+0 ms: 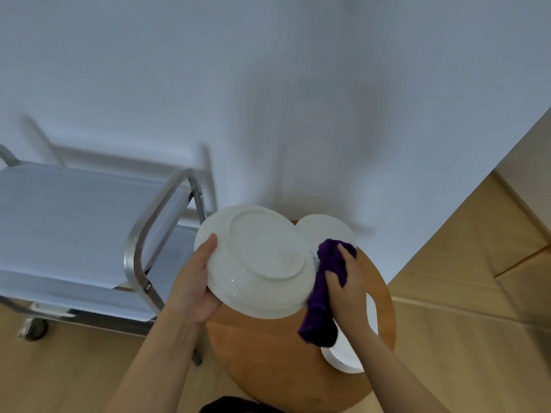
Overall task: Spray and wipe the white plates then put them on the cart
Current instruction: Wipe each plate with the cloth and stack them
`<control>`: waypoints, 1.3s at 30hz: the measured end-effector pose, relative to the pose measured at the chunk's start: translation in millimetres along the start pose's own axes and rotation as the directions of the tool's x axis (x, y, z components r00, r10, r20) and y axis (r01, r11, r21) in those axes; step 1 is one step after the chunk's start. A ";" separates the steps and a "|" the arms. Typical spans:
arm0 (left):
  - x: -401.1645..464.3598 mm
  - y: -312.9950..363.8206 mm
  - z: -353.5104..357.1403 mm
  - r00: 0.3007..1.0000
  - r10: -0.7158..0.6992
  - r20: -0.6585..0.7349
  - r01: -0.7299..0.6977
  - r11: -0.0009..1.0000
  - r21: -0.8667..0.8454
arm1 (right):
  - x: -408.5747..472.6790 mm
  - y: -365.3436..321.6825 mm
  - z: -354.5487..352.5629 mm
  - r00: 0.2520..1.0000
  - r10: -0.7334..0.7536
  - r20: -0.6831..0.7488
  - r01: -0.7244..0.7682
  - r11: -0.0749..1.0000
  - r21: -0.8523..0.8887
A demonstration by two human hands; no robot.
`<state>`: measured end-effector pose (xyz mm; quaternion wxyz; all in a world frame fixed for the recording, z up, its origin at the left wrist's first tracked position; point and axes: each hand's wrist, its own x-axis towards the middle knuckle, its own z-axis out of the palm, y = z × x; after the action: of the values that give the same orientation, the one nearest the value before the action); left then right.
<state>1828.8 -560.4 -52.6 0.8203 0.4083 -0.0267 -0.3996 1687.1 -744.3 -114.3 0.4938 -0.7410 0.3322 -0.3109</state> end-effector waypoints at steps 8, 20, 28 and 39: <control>20.8 -64.6 -2.9 0.996 -0.092 -0.019 0.058 0.439 0.896 | 2.0 41.9 -1.8 0.974 0.217 -0.070 -0.216 0.976 0.027; 73.6 -188.3 -49.7 0.939 -0.339 0.063 -0.208 -0.411 0.888 | 5.3 92.3 4.8 0.920 0.391 -0.022 -0.392 0.919 -0.048; 114.8 -237.8 -53.0 0.939 -0.343 0.042 -0.220 -0.500 0.838 | 26.7 112.1 -2.8 0.899 0.437 -0.018 -0.438 0.897 -0.065; 128.0 -303.8 -65.6 0.939 -0.316 -0.135 -0.107 -0.642 0.759 | 56.3 139.0 -22.2 0.898 0.428 0.102 -0.428 0.904 -0.022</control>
<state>1747.5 -710.1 -342.4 -0.0875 0.8580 -0.4132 -0.2922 1676.8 -841.4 -230.2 0.5672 -0.6650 0.4603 -0.1559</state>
